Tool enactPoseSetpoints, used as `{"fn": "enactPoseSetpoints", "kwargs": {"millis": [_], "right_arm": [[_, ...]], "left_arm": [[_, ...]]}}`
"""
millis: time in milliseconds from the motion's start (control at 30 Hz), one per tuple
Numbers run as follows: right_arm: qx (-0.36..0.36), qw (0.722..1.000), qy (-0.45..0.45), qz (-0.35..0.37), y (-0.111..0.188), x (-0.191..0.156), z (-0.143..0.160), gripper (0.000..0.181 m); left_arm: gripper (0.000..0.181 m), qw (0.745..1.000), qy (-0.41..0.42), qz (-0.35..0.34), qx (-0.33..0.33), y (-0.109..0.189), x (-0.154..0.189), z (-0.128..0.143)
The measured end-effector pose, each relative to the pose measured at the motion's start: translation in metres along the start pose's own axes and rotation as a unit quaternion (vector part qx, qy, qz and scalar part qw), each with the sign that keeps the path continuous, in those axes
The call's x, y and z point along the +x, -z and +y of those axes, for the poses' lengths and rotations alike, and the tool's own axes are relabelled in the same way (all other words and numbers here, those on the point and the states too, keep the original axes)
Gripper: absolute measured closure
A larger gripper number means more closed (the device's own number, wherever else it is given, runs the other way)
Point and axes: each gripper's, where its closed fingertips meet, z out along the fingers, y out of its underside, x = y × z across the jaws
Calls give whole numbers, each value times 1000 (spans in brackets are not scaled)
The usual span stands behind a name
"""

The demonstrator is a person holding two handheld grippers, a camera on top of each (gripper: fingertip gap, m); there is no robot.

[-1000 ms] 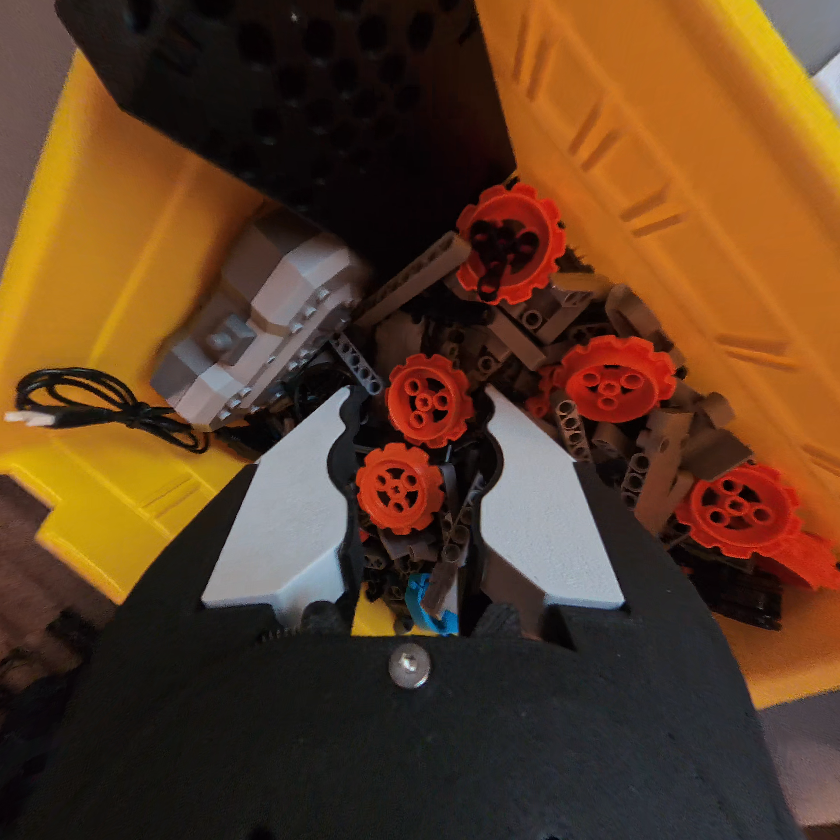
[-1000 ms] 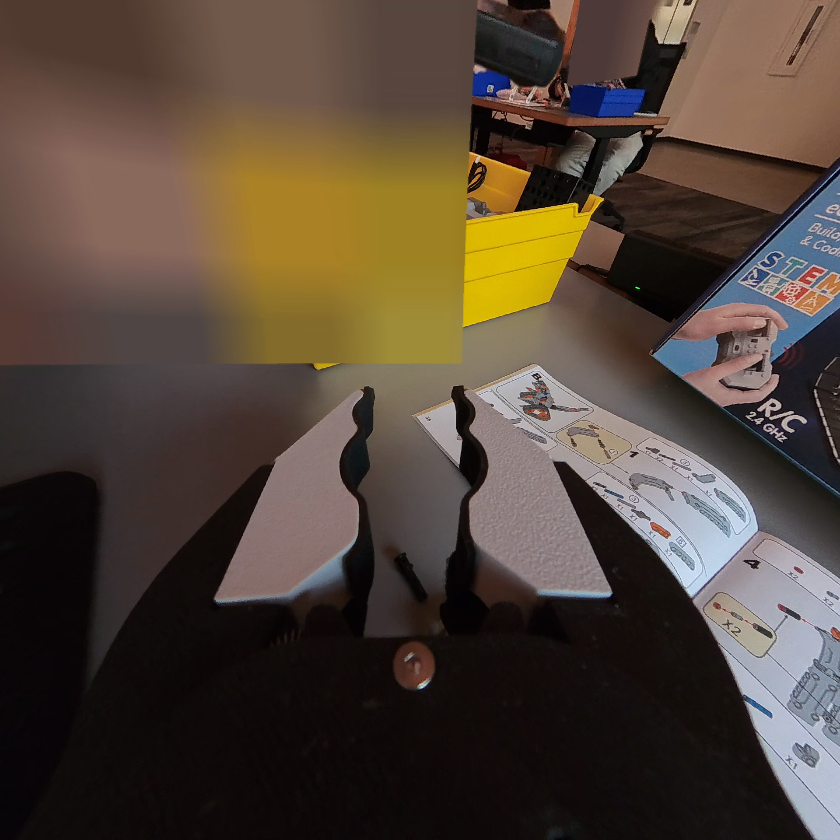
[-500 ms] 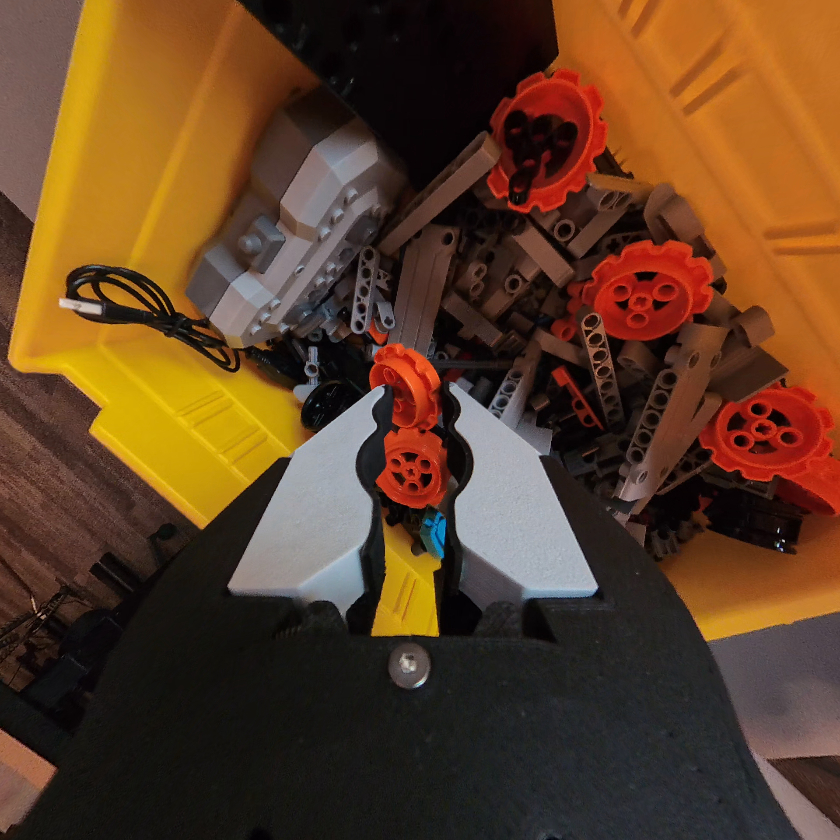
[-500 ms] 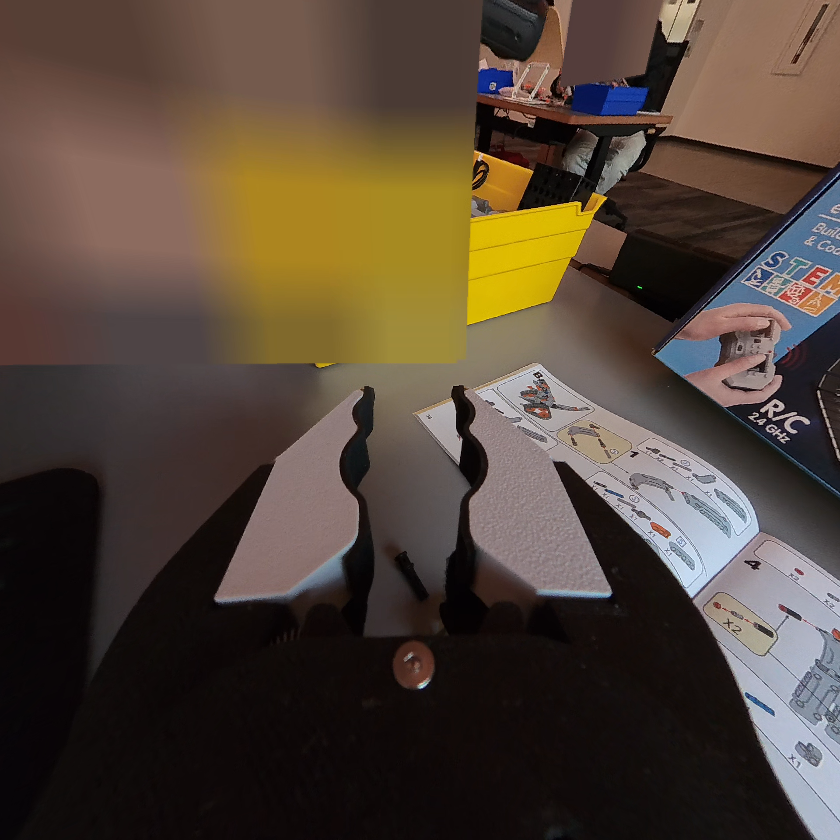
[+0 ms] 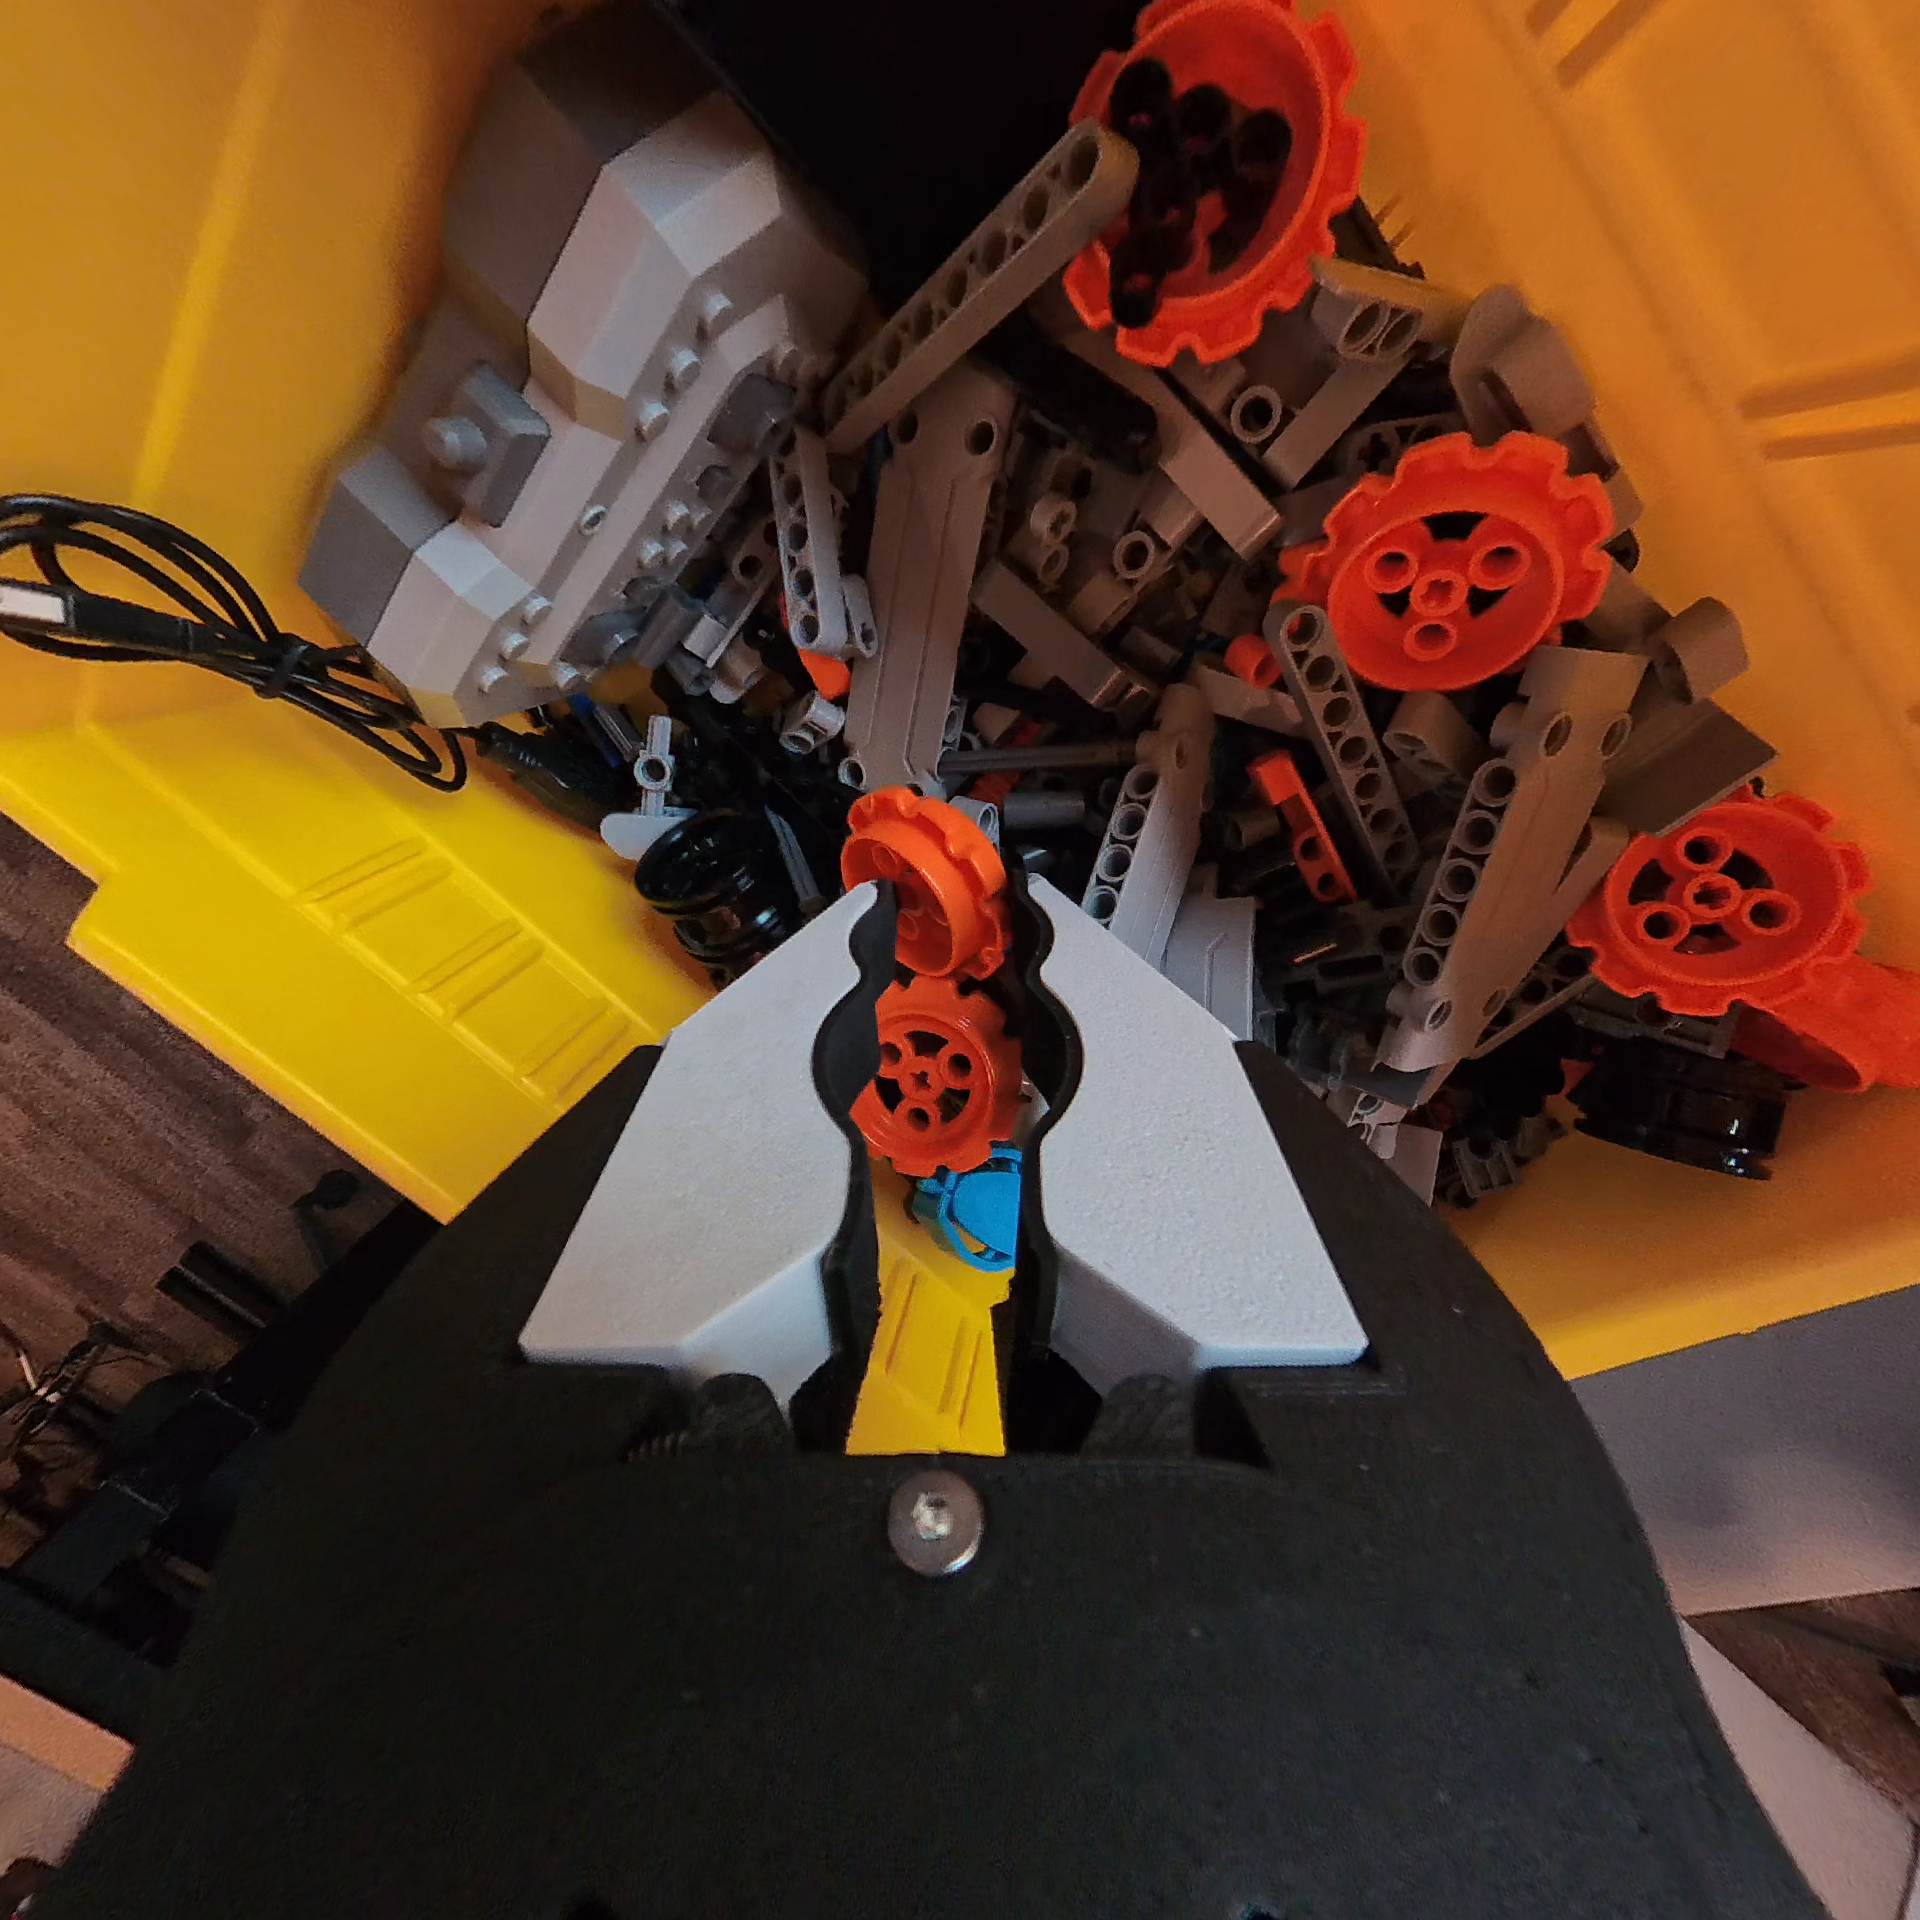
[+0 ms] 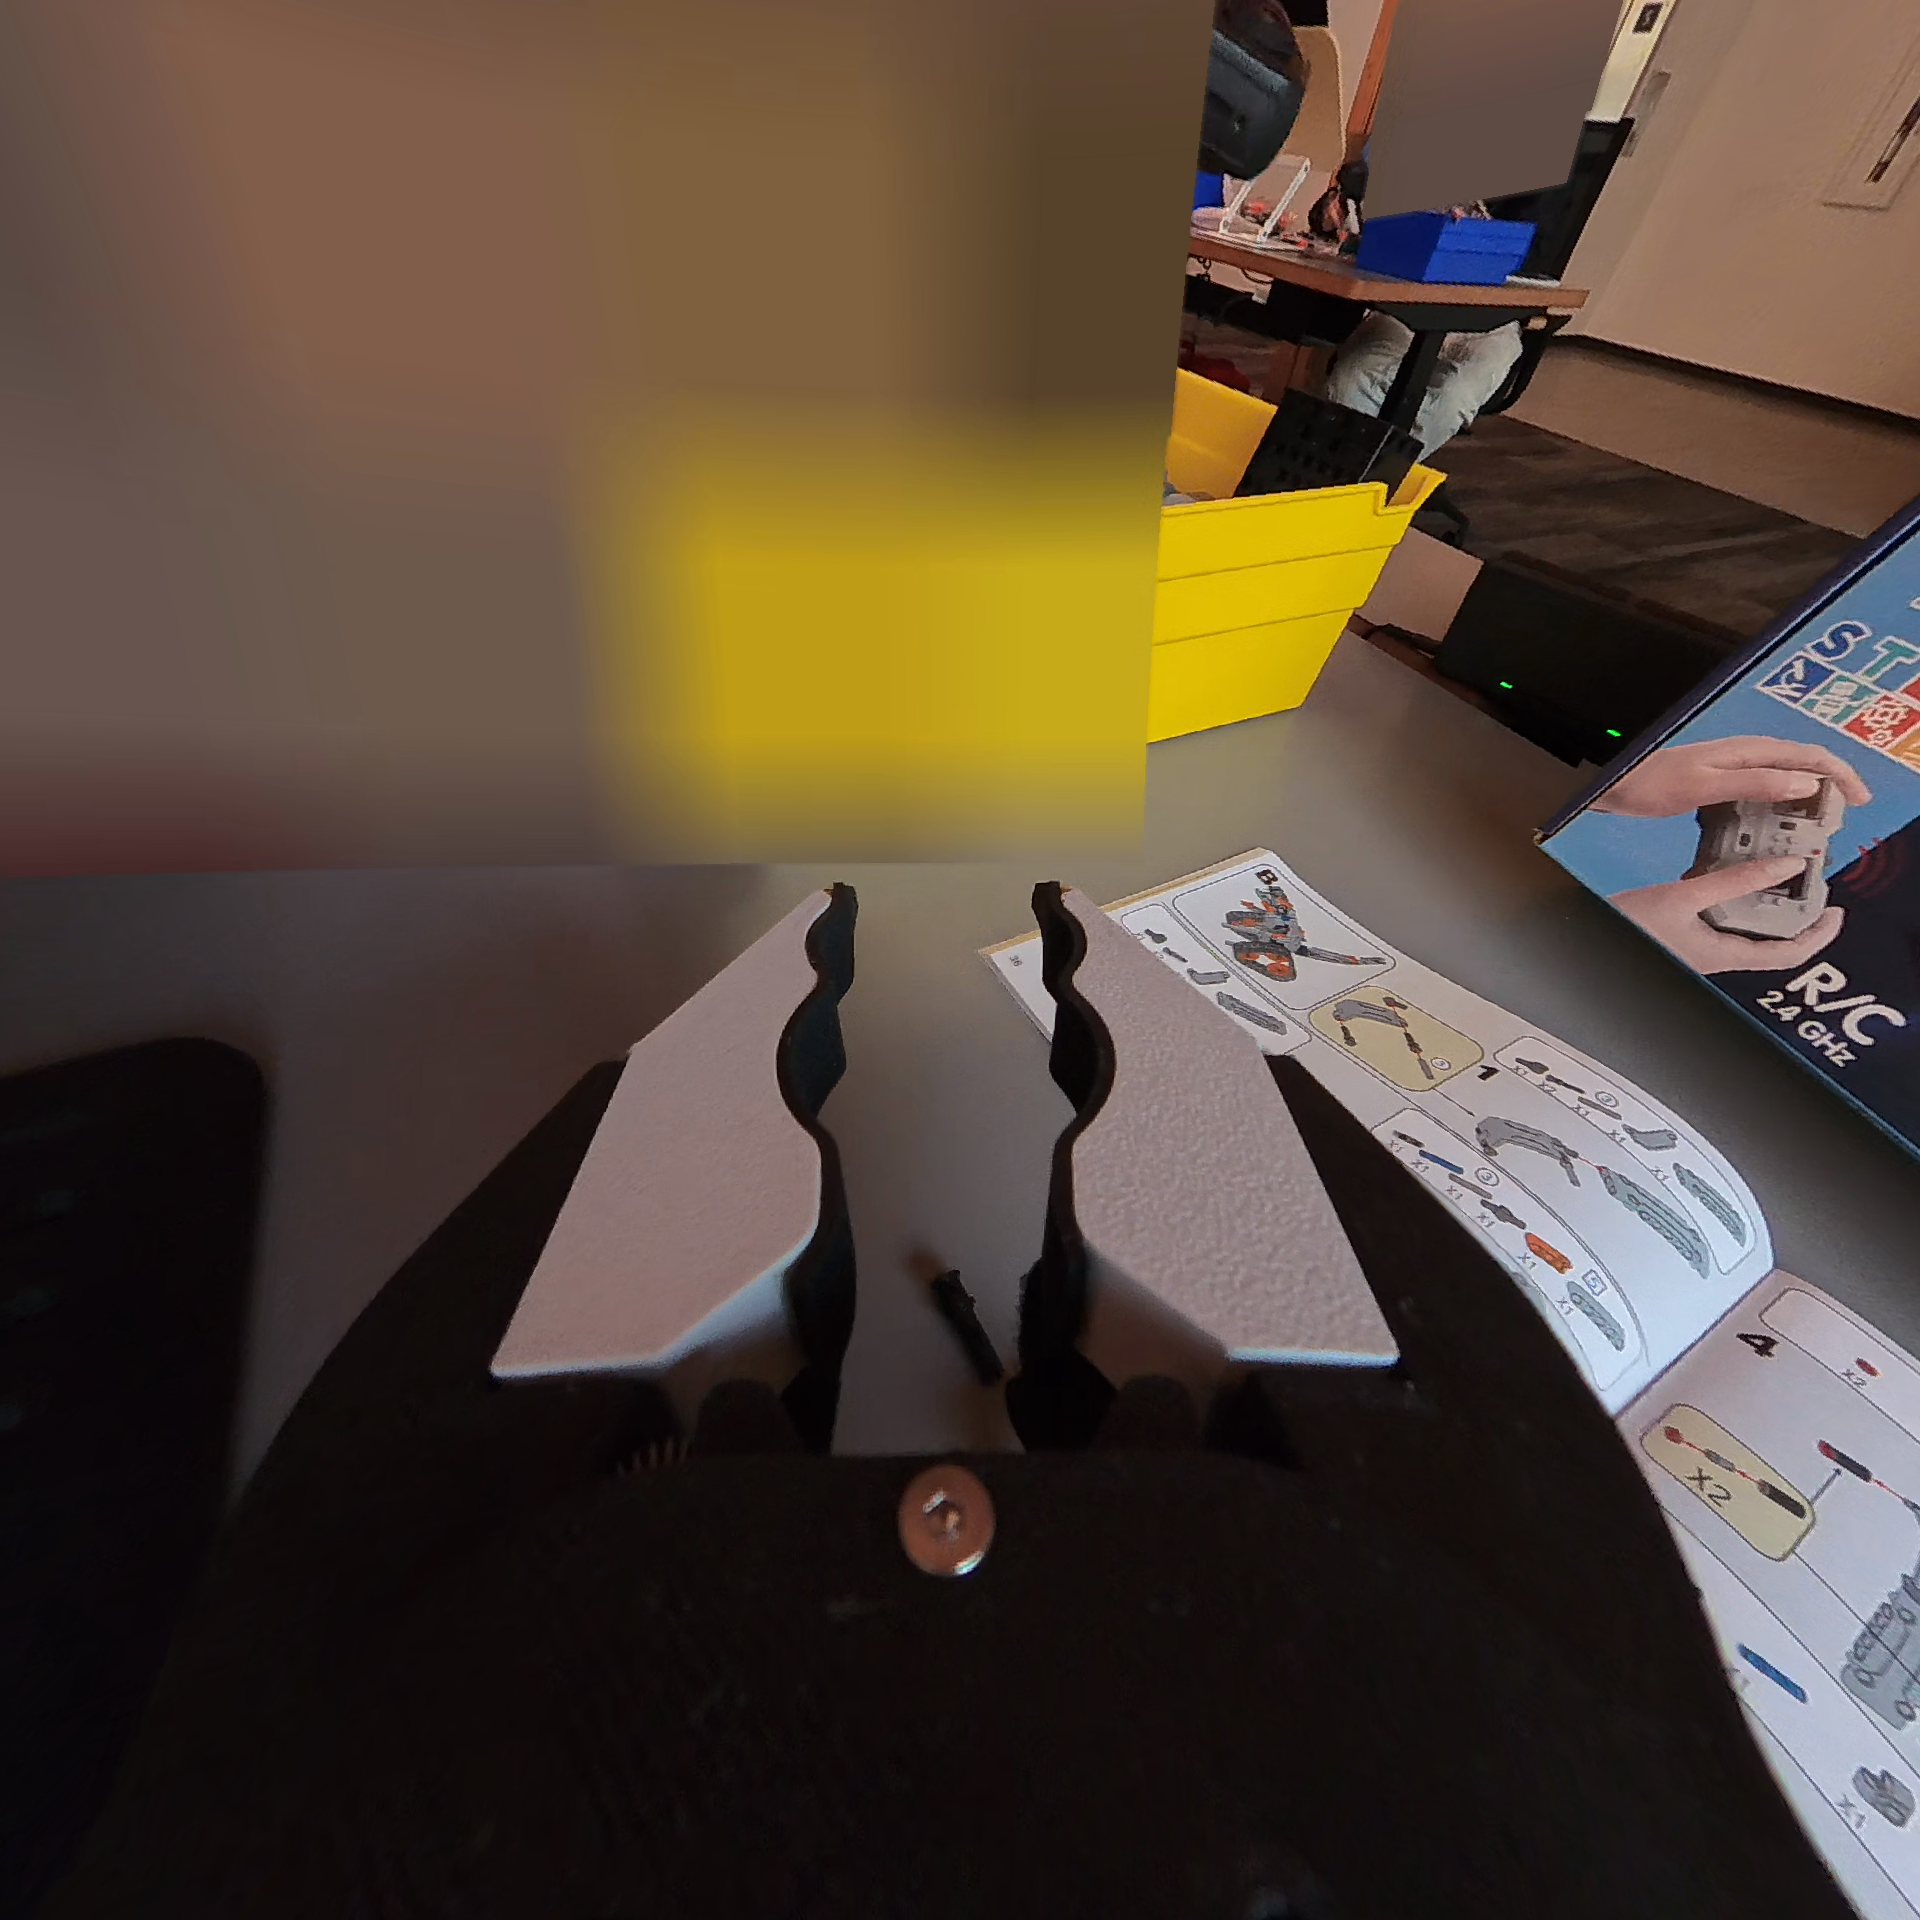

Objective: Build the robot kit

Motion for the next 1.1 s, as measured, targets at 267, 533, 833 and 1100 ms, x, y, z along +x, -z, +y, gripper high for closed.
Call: {"fn": "enactPoseSetpoints", "kwargs": {"millis": [267, 533, 833, 1100], "right_arm": [[-5, 1000, 8, -9, -1, -5, 1, 147], [-11, 1000, 1, -15, -2, -6, 4, 147], [-15, 1000, -2, -22, -5, -8, 6, 147], [-15, 1000, 6, -14, -3, -5, 5, 148]], "left_arm": [[161, 999, 23, -6, 46, 16, -7, -10], [152, 991, 24, 10, 132, 26, 0, -46], [143, 991, -5, 50, 121, -3, 20, -64], [145, 995, -23, 1, 99, -23, 7, -66]]}}
